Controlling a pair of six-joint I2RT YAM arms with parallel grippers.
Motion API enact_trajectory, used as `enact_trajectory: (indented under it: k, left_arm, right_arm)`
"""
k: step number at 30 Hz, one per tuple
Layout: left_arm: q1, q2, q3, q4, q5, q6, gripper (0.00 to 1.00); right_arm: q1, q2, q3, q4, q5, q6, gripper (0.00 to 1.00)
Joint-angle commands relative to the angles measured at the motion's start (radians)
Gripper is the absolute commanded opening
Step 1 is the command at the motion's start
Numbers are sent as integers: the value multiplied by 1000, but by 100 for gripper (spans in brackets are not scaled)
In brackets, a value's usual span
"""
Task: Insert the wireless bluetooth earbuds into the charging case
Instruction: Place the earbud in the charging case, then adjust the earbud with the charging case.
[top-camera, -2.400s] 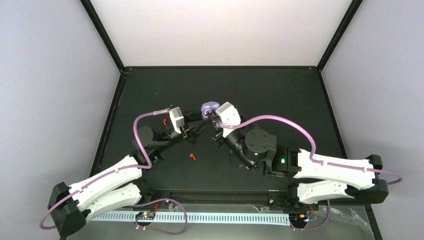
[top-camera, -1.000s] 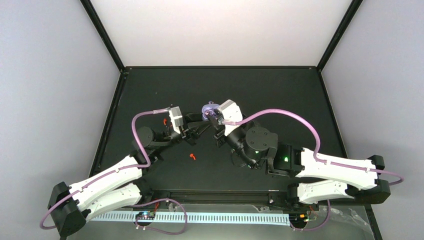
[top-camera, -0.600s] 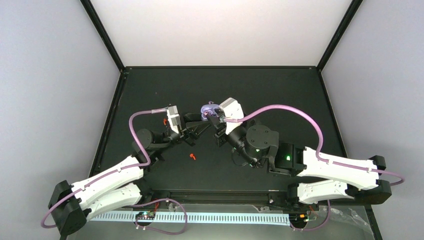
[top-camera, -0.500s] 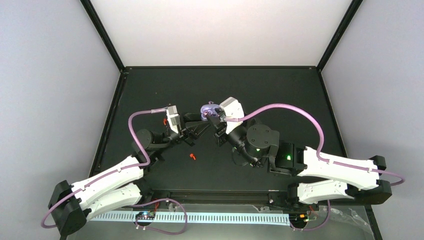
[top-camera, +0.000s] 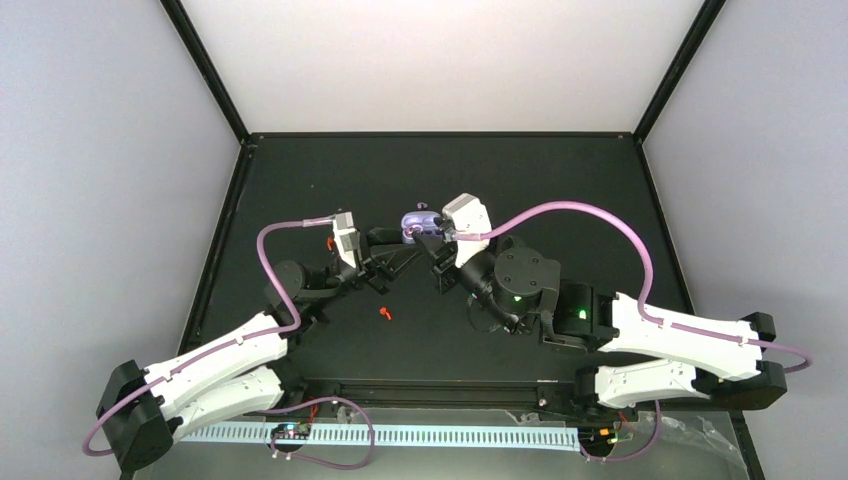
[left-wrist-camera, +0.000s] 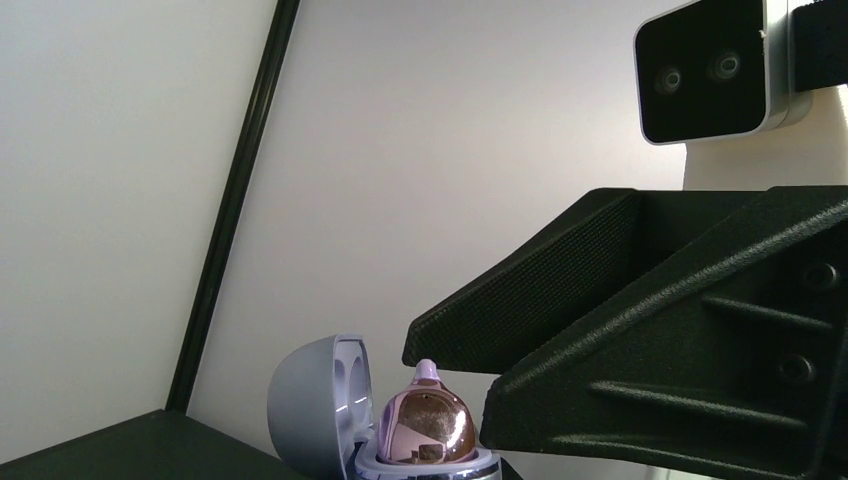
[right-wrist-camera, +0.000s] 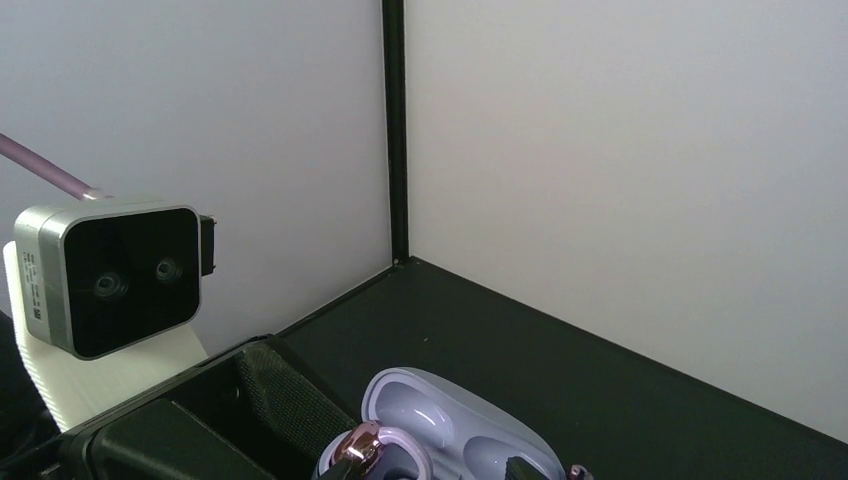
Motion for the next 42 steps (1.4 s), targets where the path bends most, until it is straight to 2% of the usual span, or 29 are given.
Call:
enact_trajectory:
  k: [1, 9, 19, 22, 25, 32, 35, 42]
  left_arm:
    - [2, -13, -2, 91, -3, -25, 2]
    - [3, -17, -5, 87, -4, -27, 2]
    - [3, -58, -19, 59, 9, -31, 2]
    - [2, -78, -26, 50, 37, -42, 2]
    - [3, -104, -40, 44, 77, -58, 2]
    - [3, -168, -73, 12, 171, -57, 2]
    - [3, -209, -90, -13, 187, -48, 1]
    - [3, -277, -114, -88, 194, -35, 2]
  right_arm:
    - [-6, -17, 16, -44, -19, 30, 39]
    - [-7, -37, 23, -60, -28, 54, 41]
    - [-10, -150, 70, -155, -86, 99, 47]
    - [-45, -154, 121, -246, -205, 137, 47]
    - [-114, -143, 169, -346, -407, 204, 47]
    - [-138, -151, 153, -351, -735, 243, 47]
    - [-138, -142, 146, -347, -797, 241, 46]
    - [-137, -92, 145, -349, -828, 237, 41]
